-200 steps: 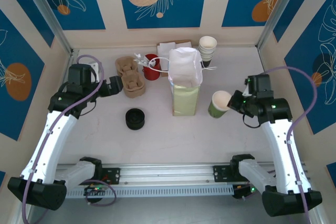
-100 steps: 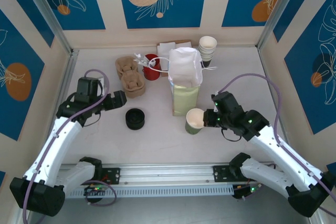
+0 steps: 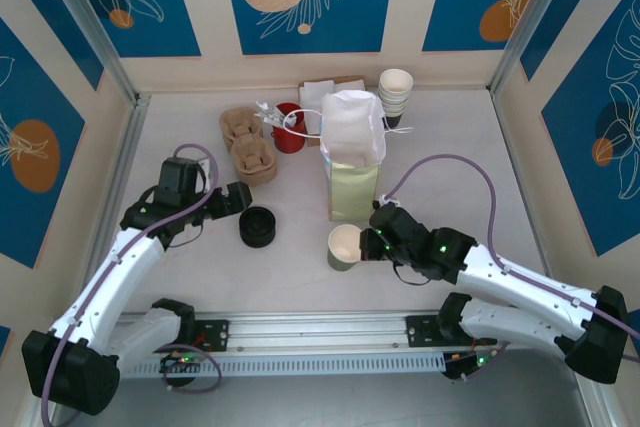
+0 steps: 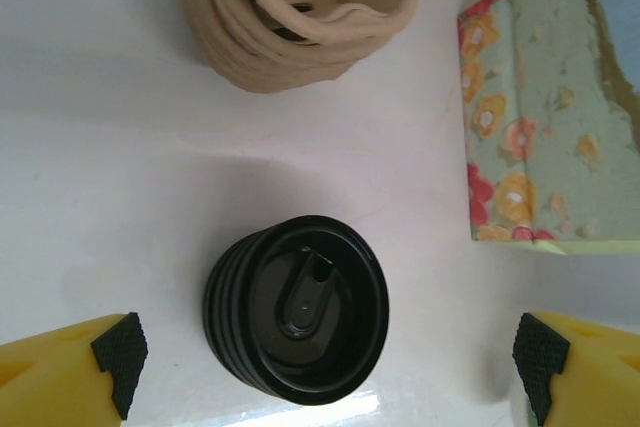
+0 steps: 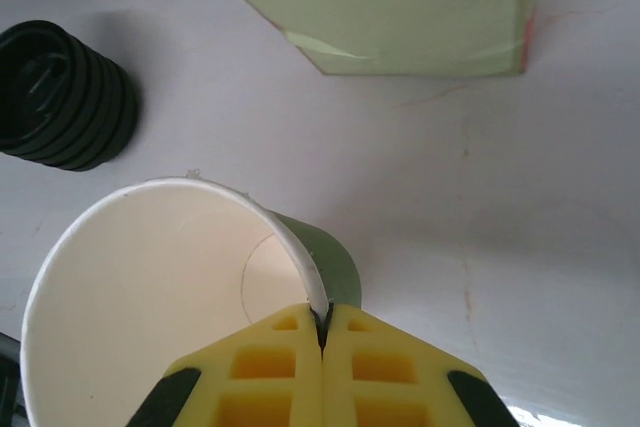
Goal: Pack the takeout coffee
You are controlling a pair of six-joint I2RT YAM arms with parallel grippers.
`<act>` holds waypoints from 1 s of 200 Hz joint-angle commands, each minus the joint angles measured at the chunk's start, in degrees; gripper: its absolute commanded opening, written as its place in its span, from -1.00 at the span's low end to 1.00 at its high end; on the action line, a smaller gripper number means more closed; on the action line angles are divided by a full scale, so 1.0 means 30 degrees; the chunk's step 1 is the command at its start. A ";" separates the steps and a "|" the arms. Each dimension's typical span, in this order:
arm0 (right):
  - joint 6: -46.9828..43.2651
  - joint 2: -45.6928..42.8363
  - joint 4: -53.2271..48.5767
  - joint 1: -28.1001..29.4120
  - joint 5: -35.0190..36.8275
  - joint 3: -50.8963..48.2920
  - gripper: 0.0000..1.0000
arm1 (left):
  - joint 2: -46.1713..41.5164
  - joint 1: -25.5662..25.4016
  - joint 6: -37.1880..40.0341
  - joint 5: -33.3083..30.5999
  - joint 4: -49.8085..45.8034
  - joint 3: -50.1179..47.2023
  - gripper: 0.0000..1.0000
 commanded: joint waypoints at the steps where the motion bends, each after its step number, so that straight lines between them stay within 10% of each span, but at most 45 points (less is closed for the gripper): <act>1: 0.0714 0.0658 0.1325 0.0357 0.1285 -0.0053 -1.00 | 0.0157 -0.0347 -0.0310 0.0086 0.0365 -0.0024 0.91; 148: 0.1409 0.5387 0.0934 0.2204 0.1830 0.2517 -1.00 | 0.2756 -0.2032 -0.0277 -0.3530 -0.2052 0.0387 0.63; 200: 0.1439 0.5486 0.0398 0.2236 0.1860 0.3243 -0.44 | 0.3246 -0.2233 -0.0270 -0.3486 -0.1958 0.0578 0.62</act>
